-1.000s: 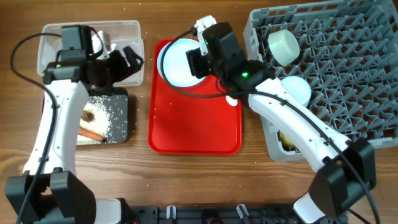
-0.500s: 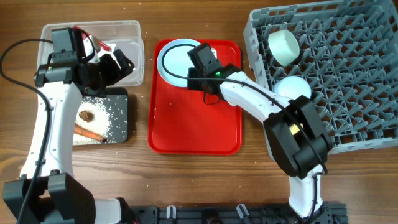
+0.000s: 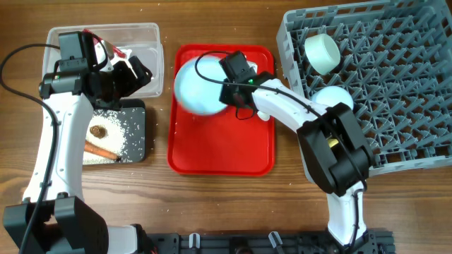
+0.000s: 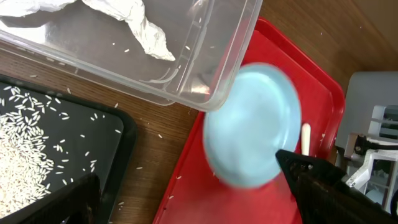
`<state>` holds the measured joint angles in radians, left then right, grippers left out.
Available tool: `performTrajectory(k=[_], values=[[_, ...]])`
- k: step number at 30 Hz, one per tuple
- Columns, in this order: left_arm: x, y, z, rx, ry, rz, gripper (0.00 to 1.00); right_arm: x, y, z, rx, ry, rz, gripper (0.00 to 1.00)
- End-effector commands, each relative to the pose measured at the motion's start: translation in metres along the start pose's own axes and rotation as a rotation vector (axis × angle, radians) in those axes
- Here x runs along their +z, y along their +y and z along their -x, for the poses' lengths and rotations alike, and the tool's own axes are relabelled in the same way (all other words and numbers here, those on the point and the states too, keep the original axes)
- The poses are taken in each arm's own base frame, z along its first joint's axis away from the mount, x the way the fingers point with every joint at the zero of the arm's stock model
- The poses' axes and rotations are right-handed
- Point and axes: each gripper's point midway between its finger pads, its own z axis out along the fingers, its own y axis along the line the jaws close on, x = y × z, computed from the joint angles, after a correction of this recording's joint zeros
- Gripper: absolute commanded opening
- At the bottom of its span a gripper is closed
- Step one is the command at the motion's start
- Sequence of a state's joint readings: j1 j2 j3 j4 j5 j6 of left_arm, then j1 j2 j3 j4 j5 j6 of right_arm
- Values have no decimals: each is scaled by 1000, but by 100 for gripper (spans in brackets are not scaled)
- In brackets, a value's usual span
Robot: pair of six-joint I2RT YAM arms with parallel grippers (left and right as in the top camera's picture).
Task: Sort waste into correct bins and load items into the dishwasher rack
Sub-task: 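Lift the plate and stand it upright in the rack's back slots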
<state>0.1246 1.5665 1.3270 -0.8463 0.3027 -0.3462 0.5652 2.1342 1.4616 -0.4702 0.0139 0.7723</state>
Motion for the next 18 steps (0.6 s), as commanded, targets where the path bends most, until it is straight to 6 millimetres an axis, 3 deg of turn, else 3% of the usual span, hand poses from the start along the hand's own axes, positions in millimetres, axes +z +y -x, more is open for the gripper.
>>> performTrajectory(k=[1, 6, 8, 10, 11, 12, 14, 16, 17, 18], values=[[-8, -1, 3, 1, -28, 2, 100, 5, 13, -18, -38, 100, 81, 6], [-8, -1, 3, 1, -27, 2, 100, -15, 16, -22, -68, 134, 102, 4], [-8, -1, 3, 1, -28, 2, 100, -37, 14, -2, -109, 61, 95, 4], [-8, -1, 3, 1, -27, 2, 100, -73, 9, 26, -139, -47, 76, 5], [-8, -1, 3, 1, -28, 2, 99, -109, 1, 48, -163, -142, 54, 4], [-8, -1, 3, 1, -28, 2, 100, -129, -4, 58, -178, -191, 43, 4], [-8, -1, 3, 1, -28, 2, 100, -196, -31, 89, -207, -358, -41, 4], [-8, -1, 3, 1, -28, 2, 100, -264, -72, 113, -228, -542, -220, 4], [-8, -1, 3, 1, -28, 2, 100, -306, -102, 125, -247, -655, -396, 4], [-8, -1, 3, 1, -28, 2, 100, -336, -123, 131, -261, -717, -535, 4]])
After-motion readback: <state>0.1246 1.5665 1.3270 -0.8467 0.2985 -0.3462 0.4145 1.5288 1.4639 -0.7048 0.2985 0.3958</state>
